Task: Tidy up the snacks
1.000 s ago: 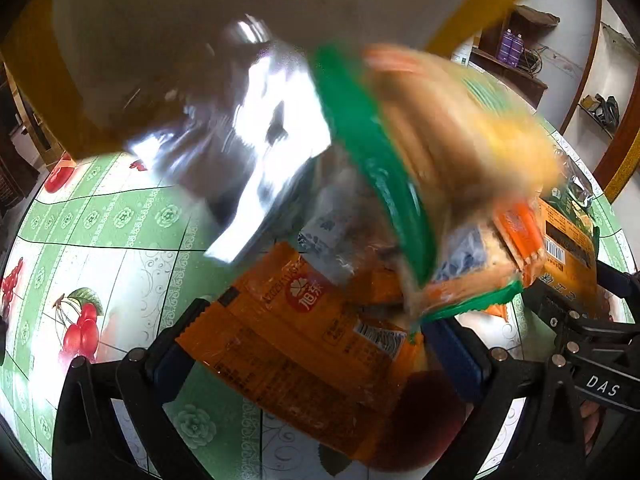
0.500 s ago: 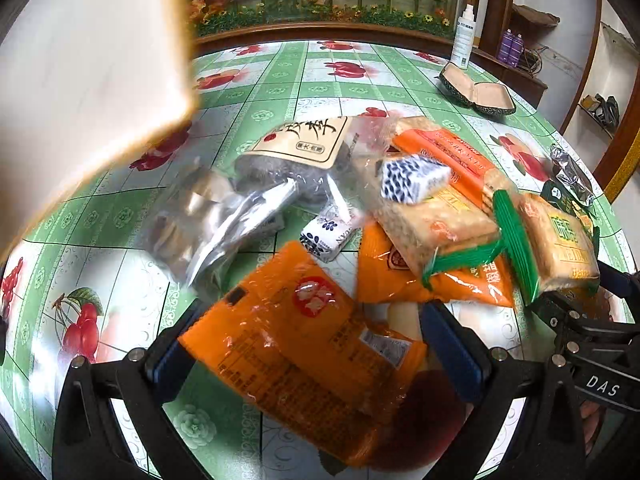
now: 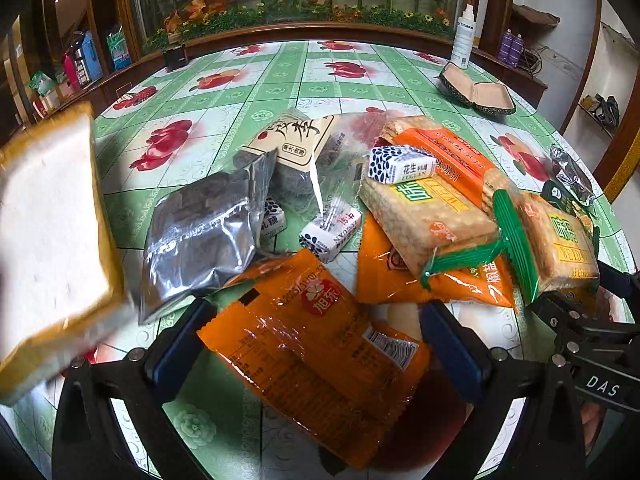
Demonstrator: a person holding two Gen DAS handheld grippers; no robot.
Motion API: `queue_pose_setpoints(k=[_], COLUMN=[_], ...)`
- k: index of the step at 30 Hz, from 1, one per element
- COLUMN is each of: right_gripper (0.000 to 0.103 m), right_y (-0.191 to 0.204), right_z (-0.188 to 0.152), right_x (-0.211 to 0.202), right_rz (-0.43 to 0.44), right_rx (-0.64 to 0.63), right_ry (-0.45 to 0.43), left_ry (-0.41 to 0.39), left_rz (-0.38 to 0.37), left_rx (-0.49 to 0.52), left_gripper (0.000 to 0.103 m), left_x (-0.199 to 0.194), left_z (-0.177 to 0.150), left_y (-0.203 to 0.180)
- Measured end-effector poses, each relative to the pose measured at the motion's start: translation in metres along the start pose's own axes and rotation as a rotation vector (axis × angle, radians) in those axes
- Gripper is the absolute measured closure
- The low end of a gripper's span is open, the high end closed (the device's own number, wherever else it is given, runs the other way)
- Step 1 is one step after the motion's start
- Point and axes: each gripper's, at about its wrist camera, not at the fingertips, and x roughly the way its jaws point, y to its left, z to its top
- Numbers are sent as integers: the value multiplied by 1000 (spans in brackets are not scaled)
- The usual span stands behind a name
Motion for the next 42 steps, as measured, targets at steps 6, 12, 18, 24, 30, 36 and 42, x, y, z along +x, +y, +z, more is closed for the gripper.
queue_pose_setpoints(k=[6, 12, 18, 24, 30, 36, 42], right_gripper=[1, 1, 1, 1, 1, 1, 18], right_y=[0, 0, 0, -1, -6, -2, 8], right_z=[0, 0, 0, -1, -5, -9, -15], right_x=[0, 0, 0, 0, -4, -8, -19], right_rz=[-7, -1, -5, 14, 48, 92, 204], right_rx=[-5, -1, -1, -33, -58, -142, -161], right_ry=[0, 0, -1, -1, 0, 63, 40], left_ry=[2, 1, 2, -21, -12, 41, 27], left_rz=[1, 1, 5, 18, 25, -5, -47], left_rx=[1, 1, -10, -50, -21, 55, 30], left_gripper=[0, 0, 0, 0, 0, 0, 0], left_x=[1, 0, 0, 0, -5, -14, -40], left_z=[-1, -1, -1, -1, -6, -17, -29], left_y=[1, 1, 1, -4, -6, -4, 13])
